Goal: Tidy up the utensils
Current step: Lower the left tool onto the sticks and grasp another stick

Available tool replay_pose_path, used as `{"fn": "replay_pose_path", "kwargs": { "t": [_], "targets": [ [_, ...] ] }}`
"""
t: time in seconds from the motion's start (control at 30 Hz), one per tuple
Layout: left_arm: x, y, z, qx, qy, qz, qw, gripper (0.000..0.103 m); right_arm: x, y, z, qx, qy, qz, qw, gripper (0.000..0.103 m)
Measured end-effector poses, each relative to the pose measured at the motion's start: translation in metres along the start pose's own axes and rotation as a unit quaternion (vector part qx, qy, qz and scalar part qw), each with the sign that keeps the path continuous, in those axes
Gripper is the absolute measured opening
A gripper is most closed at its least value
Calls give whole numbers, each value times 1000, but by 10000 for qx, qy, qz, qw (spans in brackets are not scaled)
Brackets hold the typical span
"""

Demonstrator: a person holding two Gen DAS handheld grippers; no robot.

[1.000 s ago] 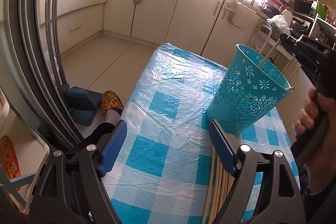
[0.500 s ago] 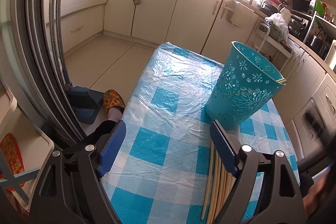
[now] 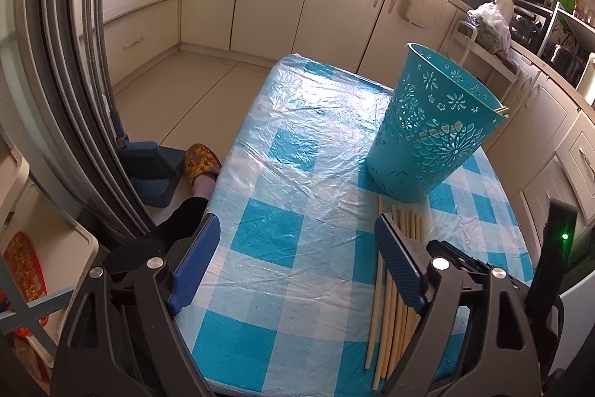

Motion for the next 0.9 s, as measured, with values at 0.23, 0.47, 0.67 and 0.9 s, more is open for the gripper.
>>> {"fn": "replay_pose_path", "kwargs": {
  "t": [0.23, 0.47, 0.67, 0.9],
  "targets": [
    [-3, -5, -2, 98, -68, -11, 9999, 82, 4, -9, 1, 10, 268, -230, 9994, 16],
    [-28, -30, -5, 487, -614, -9, 9969, 84, -6, -5, -1, 87, 757, -377, 9964, 11],
    [-59, -68, -7, 766, -1223, 199, 9893, 84, -32, 6, -4, 57, 526, -257, 9983, 11],
    [-71, -103, -6, 1038, -1385, 475, 9838, 84, -41, 10, -7, -28, 360, -7, 9993, 11]
  ]
}}
Point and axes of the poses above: each gripper's, at about its wrist camera, not at the fingertips, and y roughly against the way its jaws point, x to its left, z to its top, the point moved 2 cm from there along -y, roughly the way its jaws point, and after that the axes turned 2 degrees about x, right-handed, at the moved point
